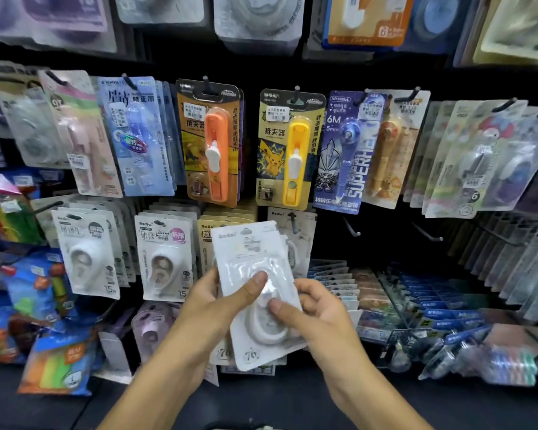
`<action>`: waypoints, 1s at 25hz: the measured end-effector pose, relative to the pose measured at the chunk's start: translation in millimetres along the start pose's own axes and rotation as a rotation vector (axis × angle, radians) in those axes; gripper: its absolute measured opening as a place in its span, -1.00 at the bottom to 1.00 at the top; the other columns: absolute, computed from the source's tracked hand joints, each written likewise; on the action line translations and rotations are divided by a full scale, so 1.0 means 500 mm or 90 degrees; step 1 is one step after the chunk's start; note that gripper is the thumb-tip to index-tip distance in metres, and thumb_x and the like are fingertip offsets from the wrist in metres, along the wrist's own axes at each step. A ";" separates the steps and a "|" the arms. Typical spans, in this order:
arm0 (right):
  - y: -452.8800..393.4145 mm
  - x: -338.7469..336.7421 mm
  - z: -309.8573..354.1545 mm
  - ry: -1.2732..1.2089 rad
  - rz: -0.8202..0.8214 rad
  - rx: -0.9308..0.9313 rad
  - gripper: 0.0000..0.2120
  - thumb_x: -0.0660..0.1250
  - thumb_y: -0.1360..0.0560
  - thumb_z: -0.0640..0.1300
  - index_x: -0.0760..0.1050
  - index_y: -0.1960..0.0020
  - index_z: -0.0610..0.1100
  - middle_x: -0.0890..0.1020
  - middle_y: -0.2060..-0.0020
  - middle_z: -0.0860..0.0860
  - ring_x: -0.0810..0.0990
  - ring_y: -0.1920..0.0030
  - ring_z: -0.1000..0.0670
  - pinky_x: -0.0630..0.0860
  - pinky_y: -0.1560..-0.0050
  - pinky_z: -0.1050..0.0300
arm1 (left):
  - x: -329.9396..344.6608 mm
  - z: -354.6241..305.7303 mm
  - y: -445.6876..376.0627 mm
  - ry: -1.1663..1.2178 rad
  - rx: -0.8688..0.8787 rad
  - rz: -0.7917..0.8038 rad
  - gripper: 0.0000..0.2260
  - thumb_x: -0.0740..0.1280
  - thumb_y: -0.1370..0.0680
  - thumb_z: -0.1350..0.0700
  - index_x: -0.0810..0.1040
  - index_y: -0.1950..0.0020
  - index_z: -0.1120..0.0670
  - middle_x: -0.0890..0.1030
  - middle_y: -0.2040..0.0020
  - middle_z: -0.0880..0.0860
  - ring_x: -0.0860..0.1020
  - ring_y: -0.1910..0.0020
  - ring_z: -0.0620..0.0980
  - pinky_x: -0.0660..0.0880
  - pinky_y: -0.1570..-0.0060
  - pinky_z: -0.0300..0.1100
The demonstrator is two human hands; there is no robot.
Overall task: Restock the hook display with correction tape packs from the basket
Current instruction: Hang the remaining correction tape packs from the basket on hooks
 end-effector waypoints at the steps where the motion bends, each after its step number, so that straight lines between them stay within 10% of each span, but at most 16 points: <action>1: -0.001 -0.011 0.004 -0.042 -0.034 0.002 -0.60 0.54 -0.39 -0.07 0.53 -0.18 -0.09 0.76 0.04 -0.06 0.76 0.07 -0.08 0.63 0.22 0.21 | 0.002 0.002 -0.002 0.005 -0.005 0.004 -0.54 0.57 -0.31 -0.01 0.64 -0.19 -0.02 0.75 -0.06 0.03 0.73 -0.03 0.08 0.60 -0.11 0.08; 5: 0.013 -0.080 0.009 0.046 -0.184 0.021 -0.75 0.47 -0.50 0.03 0.50 -0.11 0.03 0.75 0.21 0.01 0.62 0.46 0.08 0.37 0.59 0.25 | -0.046 -0.006 -0.018 0.014 0.025 -0.143 -0.77 0.45 -0.52 0.11 0.63 -0.17 -0.03 0.76 -0.01 0.00 0.74 0.03 0.06 0.59 -0.13 0.16; 9: 0.016 -0.090 0.005 0.015 -0.214 0.000 -0.66 0.50 -0.49 -0.02 0.46 -0.17 0.17 0.74 0.06 0.10 0.69 0.32 0.09 0.50 0.44 0.31 | -0.081 -0.025 -0.021 0.016 0.067 -0.209 -0.81 0.45 -0.55 0.14 0.64 -0.13 -0.08 0.75 -0.03 -0.05 0.72 -0.04 0.05 0.55 -0.21 0.20; 13: 0.008 -0.066 -0.019 -0.087 -0.119 0.062 -0.35 0.50 -0.48 -0.16 0.30 -0.45 0.15 0.54 -0.30 0.05 0.69 -0.10 -0.04 0.62 -0.20 -0.04 | -0.058 -0.019 -0.026 -0.004 0.090 -0.178 -0.81 0.44 -0.55 0.17 0.65 -0.14 -0.05 0.75 -0.04 -0.03 0.71 -0.07 0.07 0.54 -0.23 0.20; 18: 0.005 0.003 -0.007 0.029 0.050 0.029 -0.65 0.48 -0.50 -0.13 0.52 -0.26 -0.03 0.76 0.01 -0.04 0.75 0.00 -0.04 0.65 0.04 0.14 | 0.024 -0.002 -0.033 -0.015 0.076 0.030 -0.75 0.46 -0.47 0.07 0.65 -0.14 -0.03 0.75 -0.08 0.04 0.71 -0.09 0.10 0.63 -0.10 0.03; 21: 0.002 -0.025 0.003 0.046 -0.049 0.024 -0.81 0.42 -0.56 -0.11 0.53 -0.16 -0.01 0.76 0.12 -0.05 0.69 0.34 0.04 0.47 0.50 0.26 | 0.012 -0.018 -0.052 -0.240 0.175 -0.051 -0.84 0.38 -0.60 0.03 0.60 -0.18 -0.07 0.69 -0.15 -0.07 0.65 -0.13 -0.02 0.56 -0.19 0.01; 25: 0.010 -0.069 0.008 0.112 -0.166 -0.031 -0.93 0.41 -0.56 0.00 0.55 0.05 0.17 0.72 0.18 0.09 0.64 0.38 0.14 0.51 0.45 0.14 | -0.011 -0.043 -0.065 -0.641 0.265 -0.129 -0.56 0.34 -0.60 -0.03 0.37 -0.47 -0.08 0.40 -0.41 -0.18 0.34 -0.41 -0.07 0.30 -0.38 -0.06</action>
Point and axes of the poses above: each hand's wrist, its own y-axis away from the middle knuckle, its own x-axis out of the palm, z = x × y, the point moved 7 cm from there along -y, towards the middle knuckle
